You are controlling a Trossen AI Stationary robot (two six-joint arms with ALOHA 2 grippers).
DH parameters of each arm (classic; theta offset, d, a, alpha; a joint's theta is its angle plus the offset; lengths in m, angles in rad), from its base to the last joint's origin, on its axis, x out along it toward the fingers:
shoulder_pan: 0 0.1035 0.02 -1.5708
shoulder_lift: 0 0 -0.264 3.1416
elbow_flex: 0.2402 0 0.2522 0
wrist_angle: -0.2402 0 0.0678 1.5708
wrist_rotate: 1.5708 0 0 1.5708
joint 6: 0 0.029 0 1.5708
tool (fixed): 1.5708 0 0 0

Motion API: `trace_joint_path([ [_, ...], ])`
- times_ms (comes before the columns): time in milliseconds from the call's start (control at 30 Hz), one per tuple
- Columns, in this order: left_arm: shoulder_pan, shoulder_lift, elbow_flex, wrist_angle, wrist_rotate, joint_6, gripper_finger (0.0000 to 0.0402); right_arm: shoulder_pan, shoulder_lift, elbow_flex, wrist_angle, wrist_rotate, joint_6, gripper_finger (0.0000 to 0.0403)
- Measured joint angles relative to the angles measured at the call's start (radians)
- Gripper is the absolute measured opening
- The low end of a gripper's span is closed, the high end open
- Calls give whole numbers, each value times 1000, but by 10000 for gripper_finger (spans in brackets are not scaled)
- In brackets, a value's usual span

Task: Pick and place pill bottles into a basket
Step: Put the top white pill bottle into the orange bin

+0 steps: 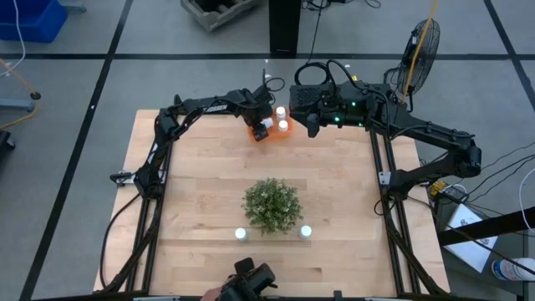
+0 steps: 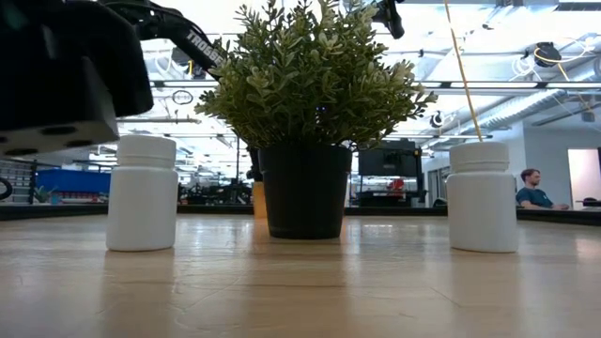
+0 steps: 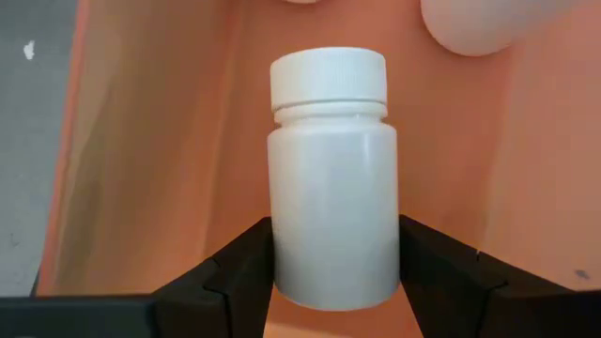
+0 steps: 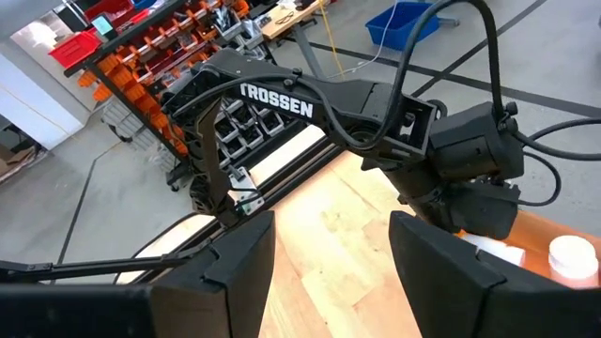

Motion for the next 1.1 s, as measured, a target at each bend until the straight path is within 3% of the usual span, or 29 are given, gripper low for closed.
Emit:
trace_joint_path([
  [200, 0, 2, 0, 6, -11, -6, 214, -1, 0, 0, 0, 1, -1, 201],
  [533, 1, 5, -2, 62, -30, -10, 182, -1, 0, 0, 0, 2, 1, 201],
  [800, 1, -9, -1, 1, -48, -46, 182, -1, 0, 0, 0, 2, 6, 201],
  [1100, 0, -156, -2, -43, -81, -57, 182, -2, 0, 0, 6, 102, 50, 201],
])
